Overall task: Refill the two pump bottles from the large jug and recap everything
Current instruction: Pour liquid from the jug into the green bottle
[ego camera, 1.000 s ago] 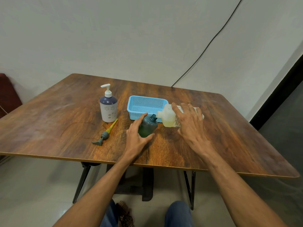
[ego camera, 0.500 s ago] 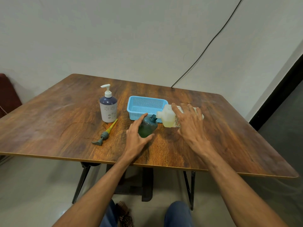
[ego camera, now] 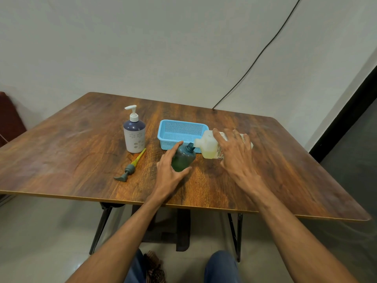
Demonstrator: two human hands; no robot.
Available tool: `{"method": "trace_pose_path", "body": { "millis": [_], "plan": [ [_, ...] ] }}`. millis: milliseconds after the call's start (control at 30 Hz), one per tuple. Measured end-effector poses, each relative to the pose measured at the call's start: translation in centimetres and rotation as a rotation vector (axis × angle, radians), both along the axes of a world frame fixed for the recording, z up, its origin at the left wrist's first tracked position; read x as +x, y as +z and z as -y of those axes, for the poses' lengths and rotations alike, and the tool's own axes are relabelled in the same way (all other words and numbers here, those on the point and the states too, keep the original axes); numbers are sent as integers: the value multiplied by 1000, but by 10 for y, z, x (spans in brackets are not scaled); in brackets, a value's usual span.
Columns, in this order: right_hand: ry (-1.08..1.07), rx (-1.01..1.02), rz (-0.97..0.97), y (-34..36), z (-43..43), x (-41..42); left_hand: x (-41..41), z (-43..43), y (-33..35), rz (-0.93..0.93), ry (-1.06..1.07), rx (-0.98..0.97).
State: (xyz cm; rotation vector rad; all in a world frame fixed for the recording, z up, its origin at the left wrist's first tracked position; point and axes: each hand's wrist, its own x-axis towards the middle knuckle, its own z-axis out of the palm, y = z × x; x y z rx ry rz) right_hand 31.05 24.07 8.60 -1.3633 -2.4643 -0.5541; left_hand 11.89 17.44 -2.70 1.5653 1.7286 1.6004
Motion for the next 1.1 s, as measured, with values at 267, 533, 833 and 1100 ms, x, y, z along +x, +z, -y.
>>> {"method": "trace_pose_path", "body": {
  "millis": [267,533,833,1100],
  "plan": [
    [-1,-4,0,0,0,0,1,0,1,4,-2,17],
    [-3,0,3,1,0,0,0,-1,0,8,-12,21],
    [-1,-11,0,1,2,-1,1,0,2,-5,-17,30],
    [5,-5,-3,3,4,-1,-1,-1,0,-9,-16,21]
  ]
}}
